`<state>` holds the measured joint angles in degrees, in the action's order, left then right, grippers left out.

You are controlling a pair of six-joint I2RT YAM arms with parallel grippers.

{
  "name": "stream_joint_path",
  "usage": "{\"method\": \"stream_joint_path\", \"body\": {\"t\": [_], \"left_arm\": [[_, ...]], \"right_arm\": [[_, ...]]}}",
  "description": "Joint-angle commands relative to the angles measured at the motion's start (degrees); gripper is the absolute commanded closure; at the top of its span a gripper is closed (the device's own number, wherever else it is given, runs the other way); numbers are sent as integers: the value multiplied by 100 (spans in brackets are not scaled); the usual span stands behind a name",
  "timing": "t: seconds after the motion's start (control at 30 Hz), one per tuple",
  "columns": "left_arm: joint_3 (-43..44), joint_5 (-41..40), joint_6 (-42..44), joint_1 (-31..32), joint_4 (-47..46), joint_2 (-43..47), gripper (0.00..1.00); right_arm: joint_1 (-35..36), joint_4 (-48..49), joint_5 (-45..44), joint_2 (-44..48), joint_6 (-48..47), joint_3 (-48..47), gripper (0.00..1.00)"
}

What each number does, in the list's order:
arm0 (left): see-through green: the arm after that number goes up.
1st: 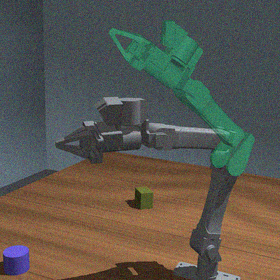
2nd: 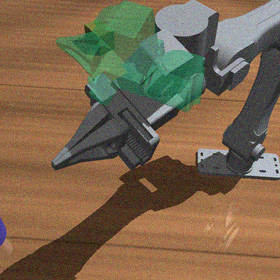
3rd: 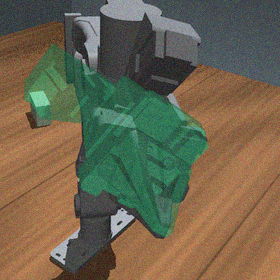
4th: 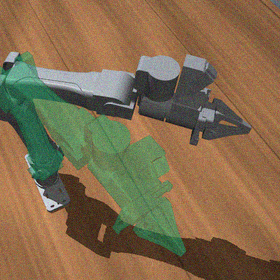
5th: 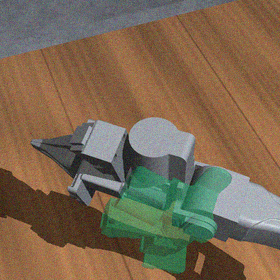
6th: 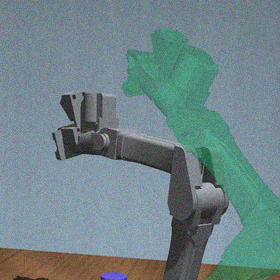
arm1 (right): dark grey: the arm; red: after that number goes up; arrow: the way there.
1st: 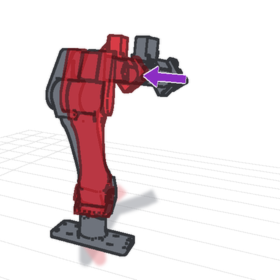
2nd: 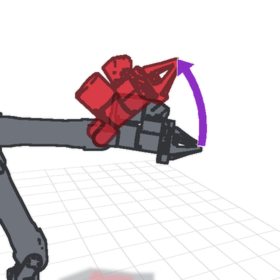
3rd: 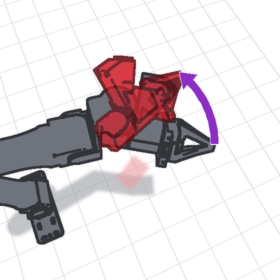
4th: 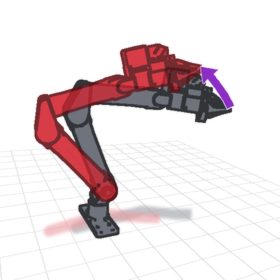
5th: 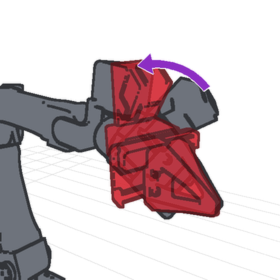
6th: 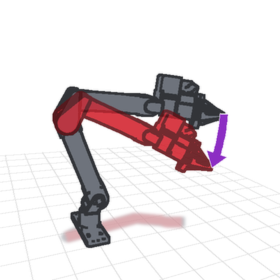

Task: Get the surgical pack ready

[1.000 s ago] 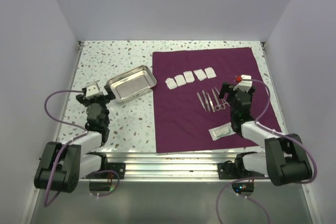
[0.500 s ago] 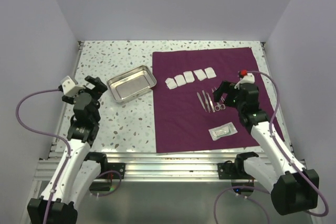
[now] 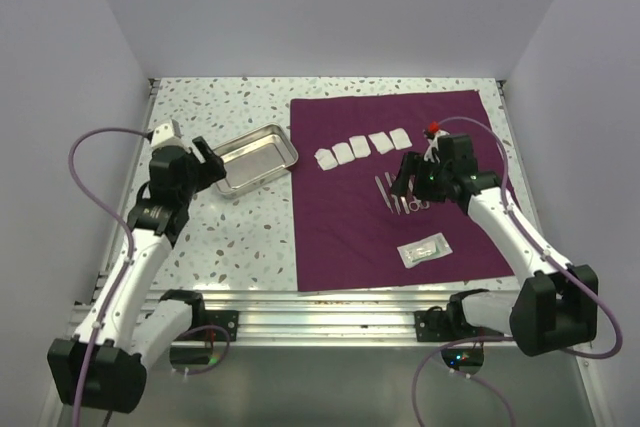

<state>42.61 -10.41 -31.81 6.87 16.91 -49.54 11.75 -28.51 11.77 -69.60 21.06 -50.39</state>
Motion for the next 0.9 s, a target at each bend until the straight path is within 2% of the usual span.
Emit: {"method": "stream_joint_path", "body": {"t": [0.0,0.1,0.27,0.4,0.6,0.73,0.87], "left_arm": [[607,356,447,-63,1015,-766,23],[1064,215,571,-177,1499,-1469,24],[1346,576,571,-432,1701,-2340,27],[1101,882,361,-433,1351,-2710,30],[1196,805,272,-433,972,-3385,35],[1355,629,184,-511,1121,-3721,46],[1136,523,26,-591,1096,-3739,49]], "right_arm": [[126,-760,238,-246,-260,-689,26],[179,-1235,378,-378,-295,-1041,26],[293,-1868,423,-405,-252,-1341,25],[319,-2386,326,-475,-313,-1491,25],[319,-2581,300,-598,-348,-1711,24],[328,-2493,212,-773,-348,-1842,24],[346,-2414,10,-1282,-235,-2255,25]]}}
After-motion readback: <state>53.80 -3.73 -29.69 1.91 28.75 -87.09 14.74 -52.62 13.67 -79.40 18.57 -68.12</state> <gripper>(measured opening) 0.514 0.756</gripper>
